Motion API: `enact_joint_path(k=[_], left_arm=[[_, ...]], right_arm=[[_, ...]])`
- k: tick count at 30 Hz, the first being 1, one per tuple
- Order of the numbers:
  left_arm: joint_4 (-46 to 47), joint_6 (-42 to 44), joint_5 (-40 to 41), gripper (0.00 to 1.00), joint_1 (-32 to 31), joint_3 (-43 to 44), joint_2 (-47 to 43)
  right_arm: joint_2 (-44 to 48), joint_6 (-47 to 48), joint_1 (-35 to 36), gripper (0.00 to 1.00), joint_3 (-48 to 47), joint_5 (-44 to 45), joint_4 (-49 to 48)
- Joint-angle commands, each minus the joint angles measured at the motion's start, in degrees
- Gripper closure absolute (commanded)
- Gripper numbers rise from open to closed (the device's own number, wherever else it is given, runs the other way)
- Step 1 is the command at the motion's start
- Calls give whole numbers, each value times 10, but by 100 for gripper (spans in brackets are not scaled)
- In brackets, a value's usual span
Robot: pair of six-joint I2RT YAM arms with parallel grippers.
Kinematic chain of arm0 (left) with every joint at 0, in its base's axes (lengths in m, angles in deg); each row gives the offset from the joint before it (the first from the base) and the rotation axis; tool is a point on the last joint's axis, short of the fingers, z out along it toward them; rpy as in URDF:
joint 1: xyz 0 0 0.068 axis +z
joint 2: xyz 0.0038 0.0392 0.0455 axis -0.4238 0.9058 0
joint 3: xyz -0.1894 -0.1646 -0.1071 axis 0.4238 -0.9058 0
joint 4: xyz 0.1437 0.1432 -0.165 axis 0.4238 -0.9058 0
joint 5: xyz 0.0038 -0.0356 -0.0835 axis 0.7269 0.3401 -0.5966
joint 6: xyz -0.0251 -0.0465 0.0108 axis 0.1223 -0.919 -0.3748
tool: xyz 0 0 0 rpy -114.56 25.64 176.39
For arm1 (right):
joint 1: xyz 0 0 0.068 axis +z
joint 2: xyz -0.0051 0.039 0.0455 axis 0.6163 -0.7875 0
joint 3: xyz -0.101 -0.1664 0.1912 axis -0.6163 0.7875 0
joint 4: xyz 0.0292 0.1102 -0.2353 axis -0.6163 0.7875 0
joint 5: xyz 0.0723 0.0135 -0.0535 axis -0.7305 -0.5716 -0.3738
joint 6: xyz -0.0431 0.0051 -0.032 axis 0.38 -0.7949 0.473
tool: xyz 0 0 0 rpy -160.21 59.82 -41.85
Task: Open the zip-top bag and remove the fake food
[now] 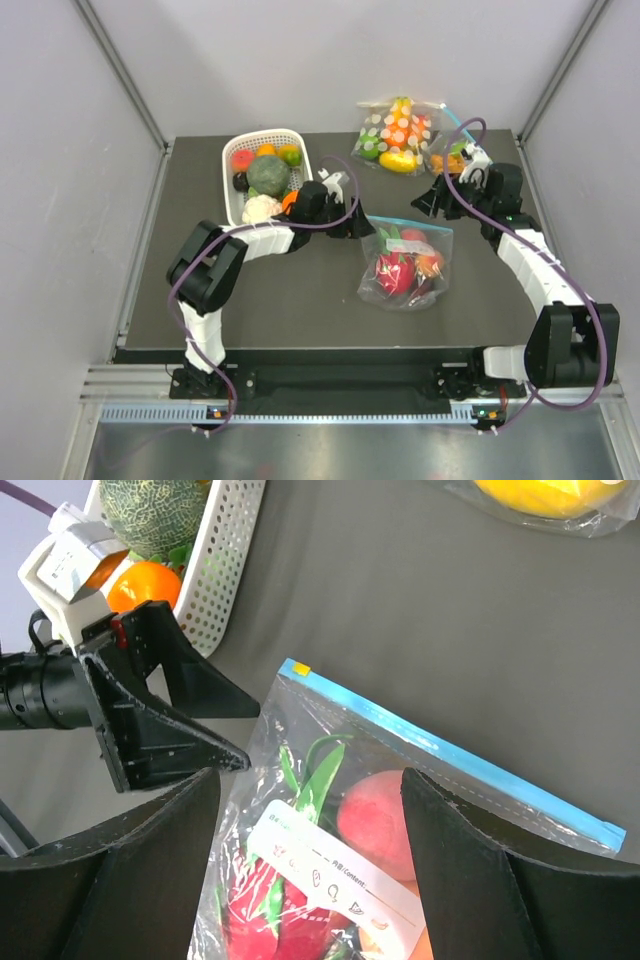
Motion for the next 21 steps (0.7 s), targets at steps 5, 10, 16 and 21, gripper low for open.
enact_joint_path(k=[5,10,16,21], left_arm=[[101,-51,-9,18,9,-1,12],[204,-118,-69,42,10,-12,53],[301,-175,-111,71,22,-25,84],[267,-143,-104,72,24,-37,51]], right_arm=[[14,-1,-5,27,2,-20,-34],[18,1,-6,27,4,-17,-31],[29,4,-5,27,4,-14,-28],[29,7,-6,27,4,-14,-27]])
